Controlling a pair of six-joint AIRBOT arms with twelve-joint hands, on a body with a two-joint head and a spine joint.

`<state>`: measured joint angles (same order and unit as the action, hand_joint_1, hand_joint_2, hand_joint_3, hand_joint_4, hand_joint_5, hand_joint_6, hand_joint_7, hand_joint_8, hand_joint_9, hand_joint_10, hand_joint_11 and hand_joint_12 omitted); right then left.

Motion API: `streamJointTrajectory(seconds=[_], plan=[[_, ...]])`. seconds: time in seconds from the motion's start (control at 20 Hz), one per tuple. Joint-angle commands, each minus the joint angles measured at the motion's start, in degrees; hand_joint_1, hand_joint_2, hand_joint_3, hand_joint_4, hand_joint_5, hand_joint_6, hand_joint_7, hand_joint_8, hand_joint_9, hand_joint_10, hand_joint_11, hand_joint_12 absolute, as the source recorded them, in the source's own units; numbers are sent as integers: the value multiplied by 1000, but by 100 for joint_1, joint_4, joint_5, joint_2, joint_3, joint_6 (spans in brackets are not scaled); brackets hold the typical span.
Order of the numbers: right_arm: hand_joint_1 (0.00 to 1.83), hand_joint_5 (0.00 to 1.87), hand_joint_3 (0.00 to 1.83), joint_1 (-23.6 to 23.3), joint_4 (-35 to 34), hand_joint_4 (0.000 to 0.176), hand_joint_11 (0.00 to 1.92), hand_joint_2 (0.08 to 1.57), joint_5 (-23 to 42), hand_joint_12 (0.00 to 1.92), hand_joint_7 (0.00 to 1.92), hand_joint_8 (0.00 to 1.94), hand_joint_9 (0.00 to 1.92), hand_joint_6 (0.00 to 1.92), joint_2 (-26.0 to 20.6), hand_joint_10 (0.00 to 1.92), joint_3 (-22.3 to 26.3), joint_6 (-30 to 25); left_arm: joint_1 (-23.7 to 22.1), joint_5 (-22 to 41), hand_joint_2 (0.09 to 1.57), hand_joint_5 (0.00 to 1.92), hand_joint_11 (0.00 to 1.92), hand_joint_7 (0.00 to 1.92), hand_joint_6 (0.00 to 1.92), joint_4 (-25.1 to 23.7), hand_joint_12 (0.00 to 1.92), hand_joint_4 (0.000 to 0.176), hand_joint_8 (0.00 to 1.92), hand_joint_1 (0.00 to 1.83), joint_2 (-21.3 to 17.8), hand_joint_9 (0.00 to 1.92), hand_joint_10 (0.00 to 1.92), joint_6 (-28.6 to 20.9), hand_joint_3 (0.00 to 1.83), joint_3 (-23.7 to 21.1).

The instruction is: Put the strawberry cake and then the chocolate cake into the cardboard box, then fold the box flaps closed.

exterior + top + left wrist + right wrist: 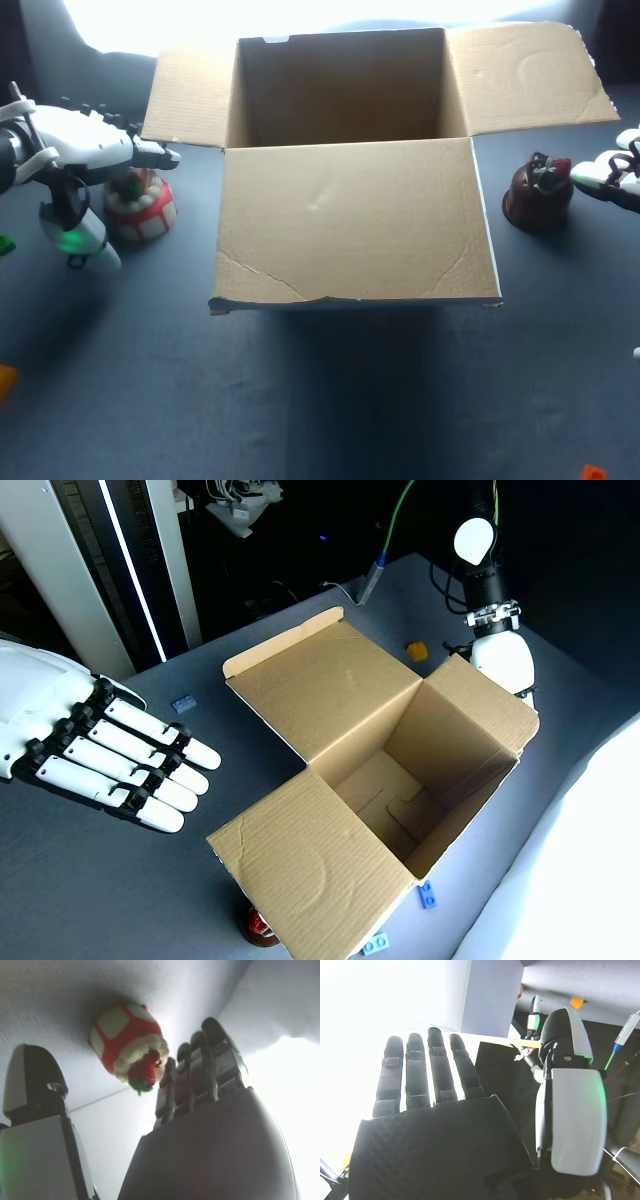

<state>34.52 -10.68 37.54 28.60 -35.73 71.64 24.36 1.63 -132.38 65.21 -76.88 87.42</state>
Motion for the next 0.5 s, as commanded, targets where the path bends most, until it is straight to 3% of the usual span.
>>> streamJointTrajectory(seconds=[0.0,0.45], plan=[[374,56,1,-50,-5,0,0,1004,700,162,120,0,91,0,-65,5,2,6,-4,-473,894,130,0,152,0,50,576,44,2,1079,-15,129,2,4,1,61],[364,83,1,-50,5,0,0,1016,700,153,116,0,92,5,-65,3,10,8,36,-550,921,203,0,213,8,102,745,48,3,1091,115,190,9,4,4,170]])
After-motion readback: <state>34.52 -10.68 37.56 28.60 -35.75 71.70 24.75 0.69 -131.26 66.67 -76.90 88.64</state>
